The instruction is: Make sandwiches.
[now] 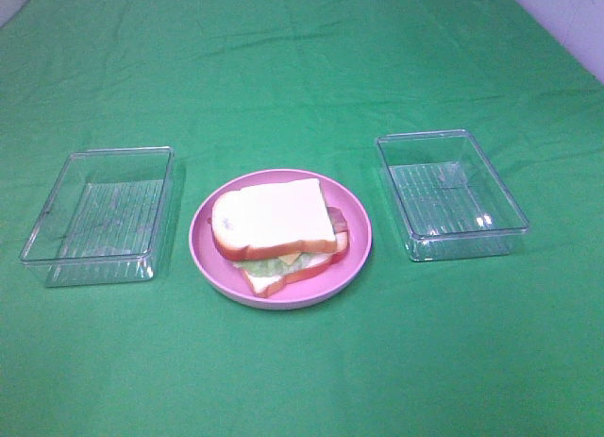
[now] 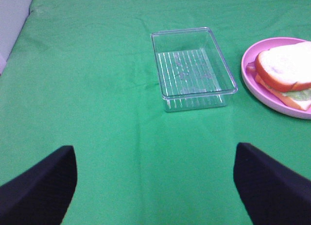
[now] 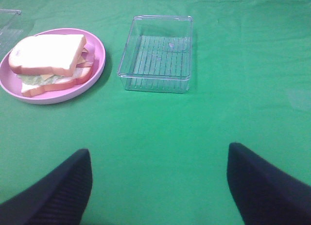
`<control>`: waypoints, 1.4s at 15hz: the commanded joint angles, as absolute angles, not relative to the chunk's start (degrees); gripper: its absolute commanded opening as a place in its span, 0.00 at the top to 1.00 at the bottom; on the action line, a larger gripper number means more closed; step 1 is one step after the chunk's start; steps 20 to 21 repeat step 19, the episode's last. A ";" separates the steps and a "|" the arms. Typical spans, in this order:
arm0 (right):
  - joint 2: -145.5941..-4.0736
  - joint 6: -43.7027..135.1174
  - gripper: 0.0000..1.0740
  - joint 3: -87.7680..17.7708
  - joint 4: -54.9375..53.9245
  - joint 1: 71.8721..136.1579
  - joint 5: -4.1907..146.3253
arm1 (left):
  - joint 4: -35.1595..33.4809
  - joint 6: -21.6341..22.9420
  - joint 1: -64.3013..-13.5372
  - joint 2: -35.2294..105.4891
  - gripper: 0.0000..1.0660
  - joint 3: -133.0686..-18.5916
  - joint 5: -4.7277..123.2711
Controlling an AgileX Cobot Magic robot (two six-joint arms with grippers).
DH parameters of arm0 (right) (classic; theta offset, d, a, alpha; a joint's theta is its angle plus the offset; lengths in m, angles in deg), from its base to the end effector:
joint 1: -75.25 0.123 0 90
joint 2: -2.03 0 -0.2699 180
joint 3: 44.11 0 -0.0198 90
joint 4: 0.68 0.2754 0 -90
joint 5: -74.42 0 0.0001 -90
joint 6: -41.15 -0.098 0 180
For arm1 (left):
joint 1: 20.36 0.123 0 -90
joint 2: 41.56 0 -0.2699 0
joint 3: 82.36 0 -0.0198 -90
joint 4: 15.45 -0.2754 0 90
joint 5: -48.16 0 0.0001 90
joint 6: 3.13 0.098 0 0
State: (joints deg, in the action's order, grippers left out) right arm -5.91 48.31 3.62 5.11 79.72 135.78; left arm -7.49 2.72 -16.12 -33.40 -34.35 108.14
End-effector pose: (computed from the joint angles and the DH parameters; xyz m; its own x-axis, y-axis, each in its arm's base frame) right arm 0.0352 0.0115 0.2877 -0.4379 -0.1105 -0.8922 -0.1903 0.9813 -0.0281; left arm 0.0388 -0.0089 0.2885 -0.4344 -0.0001 -0.9007 0.0482 0.9986 -0.0234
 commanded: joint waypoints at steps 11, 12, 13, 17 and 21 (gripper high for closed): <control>-5.22 48.66 0.32 3.85 5.05 79.26 135.38 | -7.43 2.83 -15.89 -34.89 0.22 -34.35 107.74; -5.22 48.66 0.32 3.85 5.05 79.26 135.38 | -7.43 2.83 -15.89 -34.89 0.22 -34.35 107.74; -5.22 48.66 0.32 3.85 5.05 79.26 135.38 | -7.43 2.83 -15.89 -34.89 0.22 -34.35 107.74; -5.22 48.66 0.32 3.85 5.05 79.26 135.38 | -7.43 2.83 -15.89 -34.89 0.22 -34.35 107.74; -5.22 48.66 0.32 3.85 5.05 79.26 135.38 | -7.43 2.83 -15.89 -34.89 0.22 -34.35 107.74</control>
